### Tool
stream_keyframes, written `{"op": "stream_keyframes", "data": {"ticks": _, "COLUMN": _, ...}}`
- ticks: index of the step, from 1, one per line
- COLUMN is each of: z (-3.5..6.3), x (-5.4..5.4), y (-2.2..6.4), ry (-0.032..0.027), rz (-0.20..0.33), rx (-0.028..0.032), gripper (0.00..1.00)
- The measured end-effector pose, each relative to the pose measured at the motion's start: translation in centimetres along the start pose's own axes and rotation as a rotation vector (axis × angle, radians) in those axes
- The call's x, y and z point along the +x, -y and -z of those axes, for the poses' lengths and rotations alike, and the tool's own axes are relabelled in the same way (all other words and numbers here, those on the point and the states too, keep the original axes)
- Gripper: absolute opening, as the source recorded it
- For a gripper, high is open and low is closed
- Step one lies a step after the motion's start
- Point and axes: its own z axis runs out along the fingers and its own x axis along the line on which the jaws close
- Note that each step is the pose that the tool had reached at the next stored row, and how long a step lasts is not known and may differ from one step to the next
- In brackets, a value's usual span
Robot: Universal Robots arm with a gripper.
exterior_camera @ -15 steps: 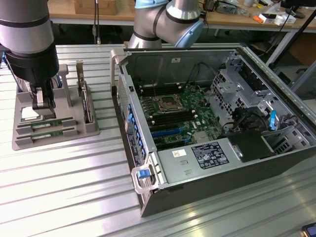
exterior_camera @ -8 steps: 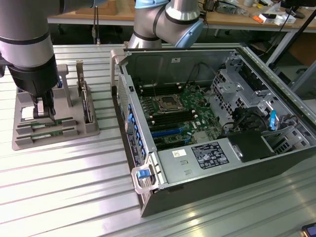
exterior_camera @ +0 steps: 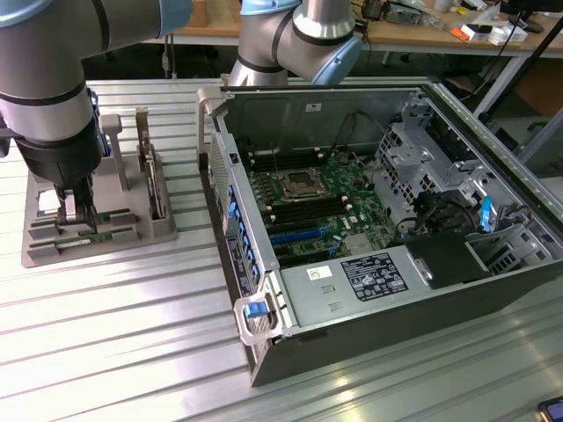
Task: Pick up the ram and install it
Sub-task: 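Pick up the ram and move it above insertion slot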
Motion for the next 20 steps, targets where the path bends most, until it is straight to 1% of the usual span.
{"op": "stream_keyframes", "data": {"ticks": 4, "z": -0.83, "x": 0.0, "y": -0.02, "ry": -0.0001, "rz": 0.0, "rx": -0.0001, "gripper": 0.36}}
{"op": "stream_keyframes", "data": {"ticks": 8, "z": -1.95, "x": 0.0, "y": 0.02, "ry": 0.0, "rz": 0.0, "rx": 0.0, "gripper": 0.36}}
{"op": "stream_keyframes", "data": {"ticks": 10, "z": -2.31, "x": 0.0, "y": 0.03, "ry": 0.0, "rz": 0.0, "rx": 0.0, "gripper": 0.36}}
{"op": "stream_keyframes", "data": {"ticks": 13, "z": -2.92, "x": 0.1, "y": -0.17, "ry": -0.0001, "rz": 0.0, "rx": -0.0001, "gripper": 0.36}}
{"op": "stream_keyframes", "data": {"ticks": 18, "z": -3.07, "x": 0.1, "y": -0.31, "ry": 0.0004, "rz": 0.0, "rx": 0.0, "gripper": 0.36}}
{"op": "stream_keyframes", "data": {"ticks": 19, "z": -3.07, "x": 0.1, "y": -0.31, "ry": 0.0004, "rz": 0.0, "rx": 0.0, "gripper": 0.35}}
{"op": "stream_keyframes", "data": {"ticks": 20, "z": -3.07, "x": 0.1, "y": -0.31, "ry": 0.0004, "rz": 0.0, "rx": 0.0, "gripper": 0.28}}
